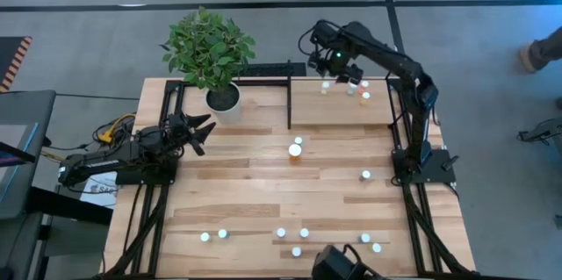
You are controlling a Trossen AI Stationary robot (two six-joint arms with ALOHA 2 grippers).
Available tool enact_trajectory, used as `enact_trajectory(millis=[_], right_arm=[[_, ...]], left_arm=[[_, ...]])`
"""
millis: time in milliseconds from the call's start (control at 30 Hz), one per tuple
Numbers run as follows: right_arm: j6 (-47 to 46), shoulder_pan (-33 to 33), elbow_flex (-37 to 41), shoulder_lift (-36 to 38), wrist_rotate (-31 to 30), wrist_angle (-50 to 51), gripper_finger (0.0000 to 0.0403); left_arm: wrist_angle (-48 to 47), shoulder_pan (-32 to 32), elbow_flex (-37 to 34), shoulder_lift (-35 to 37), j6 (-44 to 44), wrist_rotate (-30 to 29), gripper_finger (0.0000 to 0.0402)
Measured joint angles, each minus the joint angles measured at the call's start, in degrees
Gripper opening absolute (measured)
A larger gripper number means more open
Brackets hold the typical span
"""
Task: Pick and place medicine bottles onto shelf by color
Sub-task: Put the blue bill bottle on the shelf
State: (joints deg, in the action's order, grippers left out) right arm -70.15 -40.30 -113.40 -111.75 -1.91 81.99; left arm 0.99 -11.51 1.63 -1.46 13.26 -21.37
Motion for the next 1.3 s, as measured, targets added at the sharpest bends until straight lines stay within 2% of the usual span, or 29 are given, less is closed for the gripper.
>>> enact_trajectory(millis=[167,533,767,1000,1300], right_arm=[[1.36,2.83,0.04,0.63,-0.01,1.93,0.0233],[1.59,11.50,0.02,2.48,-4.03,3.40,0.0226],[-6.31,16.47,0.02,2.51,-4.07,3.51,0.0226],[-20.48,23.57,0.02,2.50,-2.48,1.85,0.0226],[-34.71,33.31,2.13,1.86,-4.57,0.74,0.0226]], left_arm=[[0.01,0.01,0.00,0.01,0.00,0.00,0.0181],[-0.01,0.01,0.00,0.01,-0.01,0.00,0.0181],[-0.01,0.01,0.00,0.01,0.00,0.00,0.0181],[0.00,0.02,0.00,0.01,0.00,0.00,0.0181],[0.01,0.00,0.00,0.01,0.00,0.00,0.0181]])
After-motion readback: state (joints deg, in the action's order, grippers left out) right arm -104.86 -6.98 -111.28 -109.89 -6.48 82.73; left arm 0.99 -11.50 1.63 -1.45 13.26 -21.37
